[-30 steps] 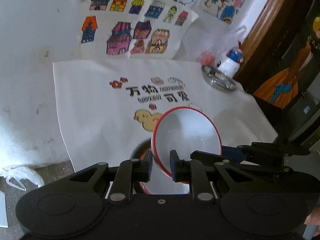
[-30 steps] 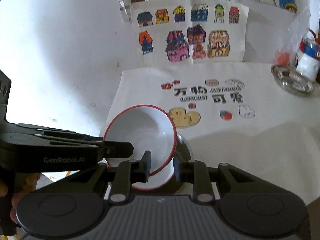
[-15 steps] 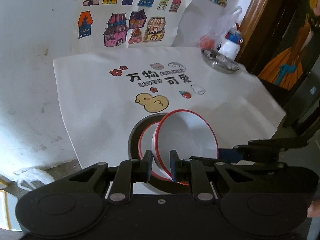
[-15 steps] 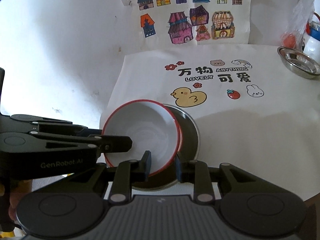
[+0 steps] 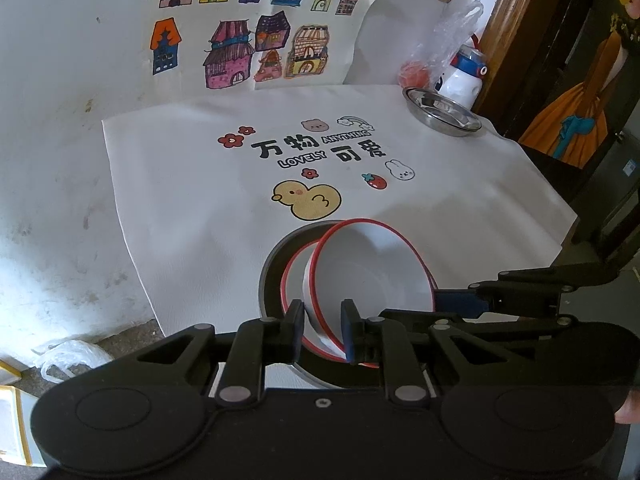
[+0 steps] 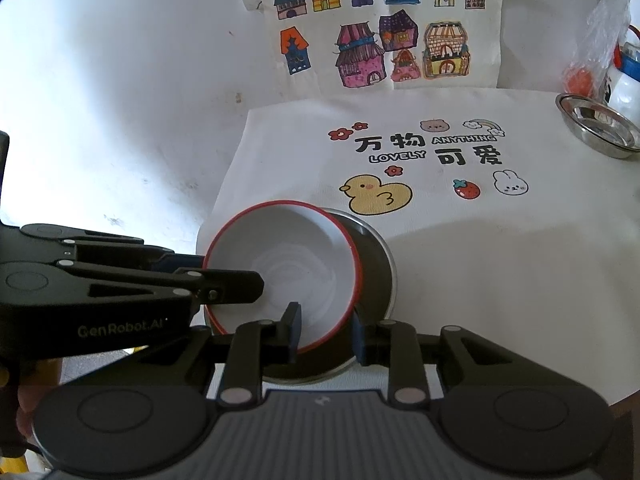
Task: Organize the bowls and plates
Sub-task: 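Carry the second white bowl and lower it into the first white bowl, then open both grippers and withdraw from the bowl stack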
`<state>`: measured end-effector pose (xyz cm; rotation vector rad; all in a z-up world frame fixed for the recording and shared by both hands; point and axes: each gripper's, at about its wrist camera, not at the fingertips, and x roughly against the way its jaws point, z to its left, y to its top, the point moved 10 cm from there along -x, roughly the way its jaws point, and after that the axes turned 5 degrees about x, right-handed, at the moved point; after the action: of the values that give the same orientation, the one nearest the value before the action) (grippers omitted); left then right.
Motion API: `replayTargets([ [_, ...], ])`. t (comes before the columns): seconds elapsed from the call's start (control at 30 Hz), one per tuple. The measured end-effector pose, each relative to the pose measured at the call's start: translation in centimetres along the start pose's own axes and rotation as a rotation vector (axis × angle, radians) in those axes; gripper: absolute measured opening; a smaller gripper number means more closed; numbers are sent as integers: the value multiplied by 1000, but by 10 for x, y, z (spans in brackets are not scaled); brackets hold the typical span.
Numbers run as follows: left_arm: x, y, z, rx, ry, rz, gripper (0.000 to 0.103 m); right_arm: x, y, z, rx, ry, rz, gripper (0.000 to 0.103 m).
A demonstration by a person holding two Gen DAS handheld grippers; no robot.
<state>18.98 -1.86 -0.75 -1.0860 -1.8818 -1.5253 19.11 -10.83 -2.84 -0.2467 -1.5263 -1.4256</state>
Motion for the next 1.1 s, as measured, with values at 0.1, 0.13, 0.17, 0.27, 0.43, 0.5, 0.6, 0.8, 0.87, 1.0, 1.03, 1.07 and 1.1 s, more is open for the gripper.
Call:
replayTargets([
  [0.1, 0, 0, 0, -1, 1, 0, 21, -1, 0, -1, 2, 0, -3, 30],
  [0.13, 0, 0, 0, -1, 0, -1, 21, -1, 0, -1, 2, 0, -5, 30],
  [0.17, 0, 0, 0, -4, 0, -2, 22, -1, -1, -1, 1, 2, -7, 30],
  [0.27, 0, 1, 1, -26, 16, -14, 28, -2, -2, 0, -2, 8, -10, 31],
  [0.43, -2, 1, 5, -48, 32, -22, 30, 1, -3, -2, -7, 23, -19, 32],
  [0.5, -3, 1, 5, -58, 34, -28, 30, 2, -3, -3, -11, 30, -28, 33],
  [0.6, -2, 0, 6, -55, 25, -36, 32, 5, -3, -3, -22, 48, -53, 39],
  [0.8, 1, -5, 10, 18, -61, -77, 37, 19, -2, -5, -37, 79, -156, 58],
  [0.87, 3, -5, 12, 46, -97, -96, 43, 24, -2, -7, -45, 78, -187, 70],
  [1.0, 9, -4, 12, 73, -130, -134, 54, 35, -5, -10, -47, 65, -265, 83],
  [1.03, 12, -3, 12, 79, -134, -150, 60, 38, -6, -11, -55, 67, -285, 87],
  [1.07, 14, -3, 13, 85, -132, -163, 67, 40, -7, -12, -66, 70, -299, 90],
  [1.1, 16, -2, 14, 94, -132, -180, 69, 42, -9, -13, -84, 71, -316, 92],
])
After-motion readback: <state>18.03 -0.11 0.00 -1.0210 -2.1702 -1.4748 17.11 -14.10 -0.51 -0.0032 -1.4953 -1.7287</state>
